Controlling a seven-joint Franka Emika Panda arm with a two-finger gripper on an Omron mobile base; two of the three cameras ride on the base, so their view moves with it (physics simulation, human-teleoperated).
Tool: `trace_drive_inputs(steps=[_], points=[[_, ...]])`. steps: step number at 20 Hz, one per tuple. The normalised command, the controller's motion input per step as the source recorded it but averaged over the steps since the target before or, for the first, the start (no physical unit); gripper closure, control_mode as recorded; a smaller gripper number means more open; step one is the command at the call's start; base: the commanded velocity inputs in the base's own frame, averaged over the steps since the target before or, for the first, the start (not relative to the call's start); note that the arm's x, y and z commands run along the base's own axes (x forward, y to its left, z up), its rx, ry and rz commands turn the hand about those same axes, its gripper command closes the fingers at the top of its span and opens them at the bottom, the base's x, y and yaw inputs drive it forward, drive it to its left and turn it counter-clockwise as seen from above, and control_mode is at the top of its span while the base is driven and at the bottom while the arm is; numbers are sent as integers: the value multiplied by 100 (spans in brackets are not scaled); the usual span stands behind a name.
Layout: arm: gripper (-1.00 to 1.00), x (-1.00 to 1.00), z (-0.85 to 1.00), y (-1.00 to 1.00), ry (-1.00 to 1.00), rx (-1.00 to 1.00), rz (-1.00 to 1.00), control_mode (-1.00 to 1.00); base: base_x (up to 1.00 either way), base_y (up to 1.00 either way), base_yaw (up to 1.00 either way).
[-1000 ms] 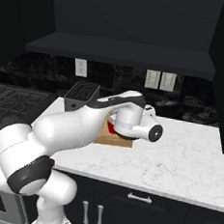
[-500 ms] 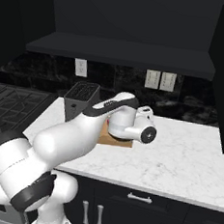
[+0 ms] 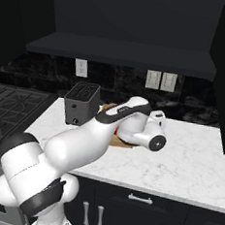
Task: Pick the kettle from the counter and place it on the tray. Then pick the mug from the cabinet and place it on the tray. Then close the cabinet doors.
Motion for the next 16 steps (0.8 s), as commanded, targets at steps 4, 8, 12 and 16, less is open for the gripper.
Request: trace_drive_inputs(steps=[4,8,12,16], points=[[-100,-16,3,-68,-7,9,-2,-100,0,0,0],[-100,-54,0,-66,-20,11,0,-100,0,0,0],[-100,-60,-10,-61,-17,7,0,-100,0,0,0],[-100,-5,-13,-23,2,0,-1,-100,0,0,0]])
